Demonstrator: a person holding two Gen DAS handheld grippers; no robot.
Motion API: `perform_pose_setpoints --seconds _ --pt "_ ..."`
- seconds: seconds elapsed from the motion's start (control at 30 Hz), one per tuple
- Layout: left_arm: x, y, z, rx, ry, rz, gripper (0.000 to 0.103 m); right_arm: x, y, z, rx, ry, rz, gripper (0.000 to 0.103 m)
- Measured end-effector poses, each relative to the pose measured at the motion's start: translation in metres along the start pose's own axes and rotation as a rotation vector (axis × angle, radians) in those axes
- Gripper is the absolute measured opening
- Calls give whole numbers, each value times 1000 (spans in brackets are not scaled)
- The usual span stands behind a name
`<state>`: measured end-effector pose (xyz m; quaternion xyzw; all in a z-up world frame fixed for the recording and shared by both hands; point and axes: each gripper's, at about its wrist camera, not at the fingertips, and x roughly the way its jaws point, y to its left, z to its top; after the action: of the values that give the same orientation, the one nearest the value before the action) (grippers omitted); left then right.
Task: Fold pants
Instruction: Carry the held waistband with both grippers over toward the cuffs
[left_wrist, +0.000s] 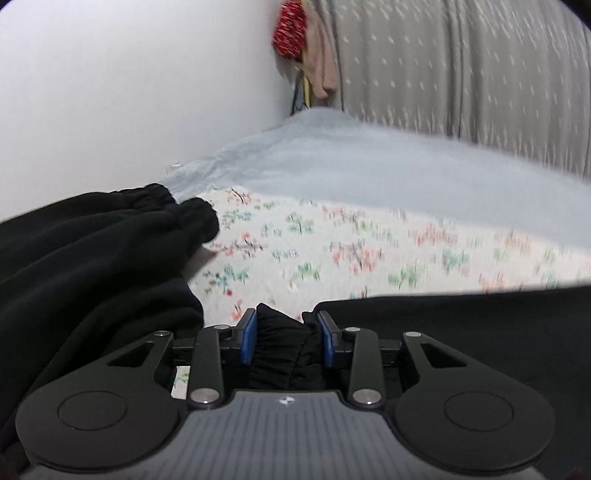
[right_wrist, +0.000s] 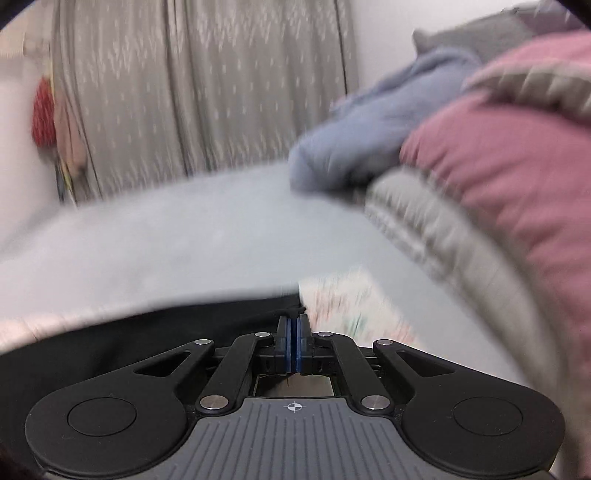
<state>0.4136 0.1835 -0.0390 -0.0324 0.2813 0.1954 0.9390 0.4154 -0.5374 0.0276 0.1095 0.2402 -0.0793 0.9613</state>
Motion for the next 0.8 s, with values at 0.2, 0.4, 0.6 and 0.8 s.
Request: perform_pose_setpoints --seconds 0.2,0.4,0.6,0.8 --pt "9 -4 1 -3 21 9 48 -39 -11 55 -1 -2 -36 1" --pt "18 2 -9 -16 39 -11 49 36 -33 -38 -70 320 -144 4" --pt "24 9 -8 1 41 -15 51 -21 -50 -98 44 202 82 4" --pt "20 8 -13 13 35 -13 57 -105 -9 -100 -170 58 315 4"
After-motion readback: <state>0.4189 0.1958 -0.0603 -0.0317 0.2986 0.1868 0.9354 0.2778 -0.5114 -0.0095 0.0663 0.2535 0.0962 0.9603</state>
